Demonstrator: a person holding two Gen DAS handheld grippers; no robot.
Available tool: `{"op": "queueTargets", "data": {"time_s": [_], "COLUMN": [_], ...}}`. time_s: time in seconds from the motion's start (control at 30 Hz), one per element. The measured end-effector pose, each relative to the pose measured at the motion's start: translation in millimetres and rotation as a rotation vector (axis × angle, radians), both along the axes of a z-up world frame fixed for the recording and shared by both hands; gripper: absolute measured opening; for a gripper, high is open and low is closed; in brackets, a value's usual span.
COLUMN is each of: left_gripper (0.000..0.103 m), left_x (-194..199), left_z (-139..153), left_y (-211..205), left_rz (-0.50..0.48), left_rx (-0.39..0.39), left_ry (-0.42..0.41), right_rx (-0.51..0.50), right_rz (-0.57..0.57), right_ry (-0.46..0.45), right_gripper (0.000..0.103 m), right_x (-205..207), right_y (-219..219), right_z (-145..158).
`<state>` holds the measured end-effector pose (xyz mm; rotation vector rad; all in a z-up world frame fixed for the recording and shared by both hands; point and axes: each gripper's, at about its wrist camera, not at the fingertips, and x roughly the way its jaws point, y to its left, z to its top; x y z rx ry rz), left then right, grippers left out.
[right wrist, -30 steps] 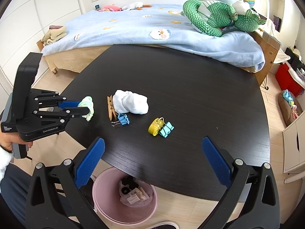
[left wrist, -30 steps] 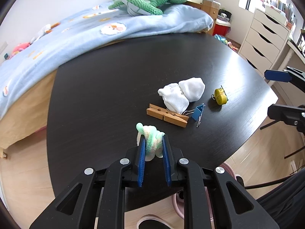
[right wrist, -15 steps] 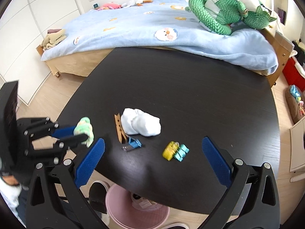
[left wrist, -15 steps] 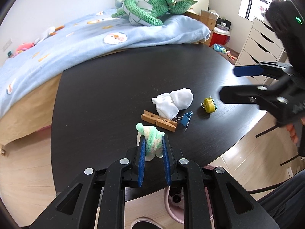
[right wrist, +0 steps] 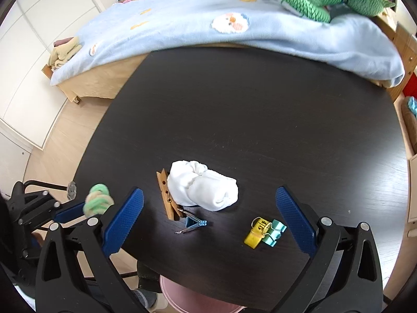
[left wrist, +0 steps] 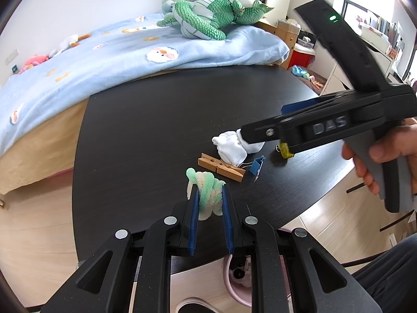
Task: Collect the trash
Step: 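Grasp the white socks with the right tool while the left tool holds the scrunchie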
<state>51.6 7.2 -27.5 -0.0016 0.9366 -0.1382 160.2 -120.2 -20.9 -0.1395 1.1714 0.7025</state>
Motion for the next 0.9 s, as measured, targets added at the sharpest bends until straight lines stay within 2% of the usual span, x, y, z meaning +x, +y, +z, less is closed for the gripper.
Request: {"op": "queueTargets", "data": {"time_s": [0.07,0.13,0.2,0.53,0.7,0.9], "left_gripper": [0.017,0.017,0.017,0.017,0.017,0.017], "left_x": [0,0,0,1,1,1], "left_z": [0,0,0,-1,-2,-1], "left_y": [0,0,1,-1,-1,-1], "left_rz": [-0.004,-0.005,-0.005,-0.008,-0.007,-0.007], "left_rx": [-0.001,-0.001,-0.005,-0.005,-0.003,-0.001], "left_ry": [0.001,0.0,-0.001,0.001,0.001,0.0], "right_rx": [-0.011,-0.016,-0.011,-0.003,-0.005,0.009], "right_rz": [-0.004,-0.009,-0.011,0.002,0.002,-0.011], "right_ry": [0.023,0.044,0.06,0.05,0.024,-0.012], "right_gripper": [0.083,0.079,0.071,0.036,0.027,0.025], "right_x": [2,4,5,5,4,1], "right_y": [2,3,4,8,7,1], "right_z": [-7,-14,-18,-23,-18,-8]}}
